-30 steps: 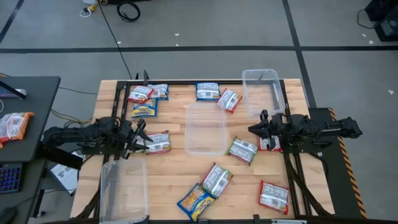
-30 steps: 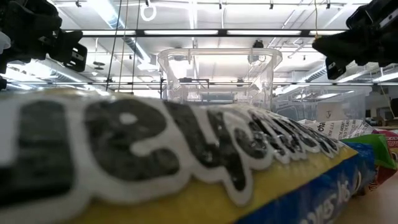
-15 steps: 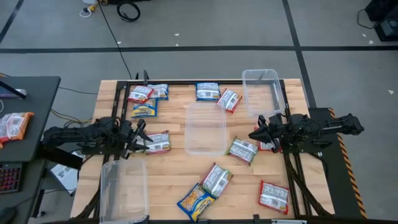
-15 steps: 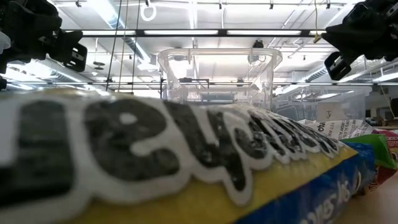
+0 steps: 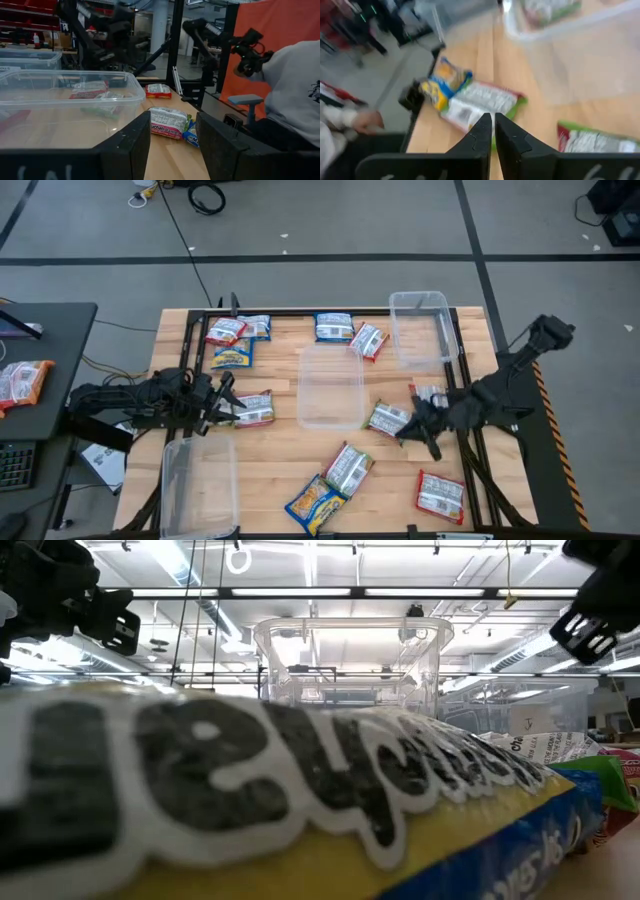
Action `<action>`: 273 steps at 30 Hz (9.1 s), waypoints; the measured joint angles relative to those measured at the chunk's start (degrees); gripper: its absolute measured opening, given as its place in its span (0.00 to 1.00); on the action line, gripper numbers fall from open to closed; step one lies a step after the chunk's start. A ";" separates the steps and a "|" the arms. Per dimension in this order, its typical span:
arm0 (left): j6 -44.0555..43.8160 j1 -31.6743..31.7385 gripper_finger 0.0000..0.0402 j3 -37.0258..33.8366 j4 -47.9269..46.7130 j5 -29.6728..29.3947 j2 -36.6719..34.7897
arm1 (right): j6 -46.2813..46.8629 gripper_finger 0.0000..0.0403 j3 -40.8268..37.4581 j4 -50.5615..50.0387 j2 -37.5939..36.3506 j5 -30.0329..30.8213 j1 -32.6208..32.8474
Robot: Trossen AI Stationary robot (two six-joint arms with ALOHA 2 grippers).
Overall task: Sort Maruchan noodles
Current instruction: Put the green noodle pack into the middle transparent container
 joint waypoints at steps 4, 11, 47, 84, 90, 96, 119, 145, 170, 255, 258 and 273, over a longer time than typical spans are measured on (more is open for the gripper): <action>-0.01 0.01 0.40 0.02 0.00 0.00 0.01 | 2.00 0.02 10.65 -11.04 12.08 5.64 5.96; -0.02 0.02 0.40 0.00 0.00 0.01 0.00 | -1.76 0.07 19.88 -23.14 31.22 8.08 8.88; -0.02 0.02 0.40 0.02 -0.07 -0.01 0.00 | -6.05 0.27 15.71 -27.34 43.34 11.80 1.73; -0.02 0.00 0.40 0.02 -0.02 -0.01 0.00 | -24.99 0.02 36.32 -12.95 17.41 -15.22 -23.32; -0.02 0.00 0.40 0.00 -0.02 -0.01 0.00 | -21.31 0.02 36.32 -6.84 25.75 -35.46 -35.36; -0.01 0.00 0.40 0.02 0.00 -0.01 0.00 | -18.66 0.02 36.32 -4.26 32.78 -46.45 -41.85; -0.02 0.00 0.40 0.00 -0.02 -0.01 0.02 | -34.36 0.02 59.97 -31.62 59.08 -52.69 -44.65; -0.02 0.00 0.40 0.01 -0.07 -0.01 0.02 | -17.04 0.02 48.44 -5.11 63.55 -64.12 -46.02; -0.02 0.01 0.40 0.01 -0.04 -0.01 0.02 | -33.21 0.26 47.25 -15.33 54.32 -50.57 -43.74; -24.39 -28.26 0.40 56.24 -54.09 -48.16 70.92 | -32.45 0.32 47.36 -20.26 35.53 -3.84 -10.87; -29.79 -27.35 0.40 56.24 -57.82 -48.08 73.99 | -32.38 0.32 47.36 -20.12 35.53 -3.79 -10.91; -33.18 -20.24 0.69 56.26 -58.38 -41.92 86.14 | -31.07 0.32 47.36 -19.67 35.55 -3.77 -11.13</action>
